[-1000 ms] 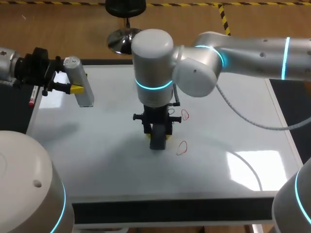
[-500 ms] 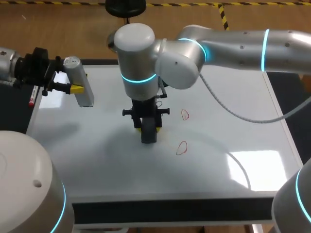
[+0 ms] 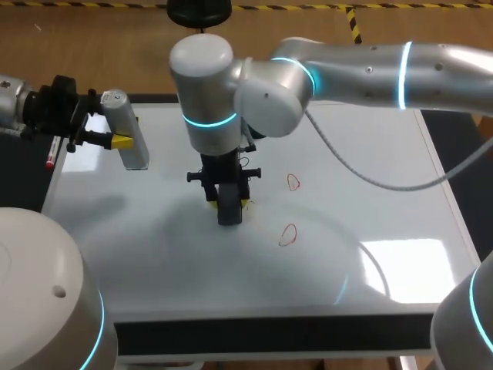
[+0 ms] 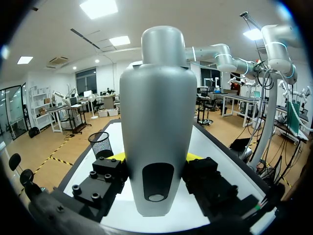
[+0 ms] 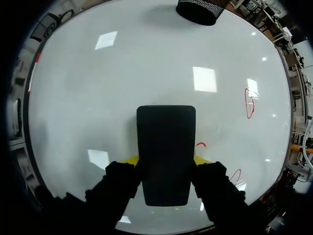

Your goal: Pick up the inspection probe, press it on each red-marked spot on the whiteboard one by one, put down the probe, pick up the eraser, and wipe off all the red marks.

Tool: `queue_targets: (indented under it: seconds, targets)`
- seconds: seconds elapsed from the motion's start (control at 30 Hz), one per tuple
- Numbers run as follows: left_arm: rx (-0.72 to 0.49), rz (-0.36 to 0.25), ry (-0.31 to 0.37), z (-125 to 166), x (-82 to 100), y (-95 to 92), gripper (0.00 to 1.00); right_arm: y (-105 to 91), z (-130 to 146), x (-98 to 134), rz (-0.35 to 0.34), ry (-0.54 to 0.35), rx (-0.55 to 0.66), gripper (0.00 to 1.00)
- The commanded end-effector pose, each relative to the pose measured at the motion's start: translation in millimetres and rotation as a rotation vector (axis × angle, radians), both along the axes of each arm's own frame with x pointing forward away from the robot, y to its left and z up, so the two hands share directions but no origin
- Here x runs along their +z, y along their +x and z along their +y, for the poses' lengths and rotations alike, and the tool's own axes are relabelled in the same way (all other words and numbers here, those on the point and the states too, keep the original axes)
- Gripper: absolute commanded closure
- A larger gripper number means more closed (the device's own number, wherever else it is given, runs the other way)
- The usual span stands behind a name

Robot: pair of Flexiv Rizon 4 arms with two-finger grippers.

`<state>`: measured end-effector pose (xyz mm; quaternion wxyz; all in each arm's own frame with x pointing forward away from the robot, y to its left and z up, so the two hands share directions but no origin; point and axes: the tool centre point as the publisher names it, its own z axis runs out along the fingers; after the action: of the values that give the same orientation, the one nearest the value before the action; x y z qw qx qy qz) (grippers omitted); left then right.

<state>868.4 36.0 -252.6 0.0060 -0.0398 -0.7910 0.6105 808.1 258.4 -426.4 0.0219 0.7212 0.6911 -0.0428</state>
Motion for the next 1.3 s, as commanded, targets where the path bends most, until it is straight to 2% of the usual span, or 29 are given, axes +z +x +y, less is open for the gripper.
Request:
queue_targets:
  seconds: [0.03, 0.67, 1.0, 1.3]
  targets:
    - [-0.003, 0.000, -0.001, 1.0, 0.9, 0.9, 1.00, 1.2, -10.7, -15.2, 0.016, 0.008, -0.016, 1.00]
    - [-0.003, 0.000, -0.001, 1.0, 0.9, 0.9, 1.00, -2.6, -42.2, -35.0, 0.052, 0.055, -0.067, 1.00]
    - [-0.003, 0.000, -0.001, 1.0, 0.9, 0.9, 1.00, -21.4, -56.1, -42.4, 0.082, 0.061, -0.124, 1.00]
    - [-0.003, 0.000, -0.001, 1.0, 0.9, 0.9, 1.00, -37.3, -65.8, -36.4, 0.087, 0.054, -0.161, 1.00]
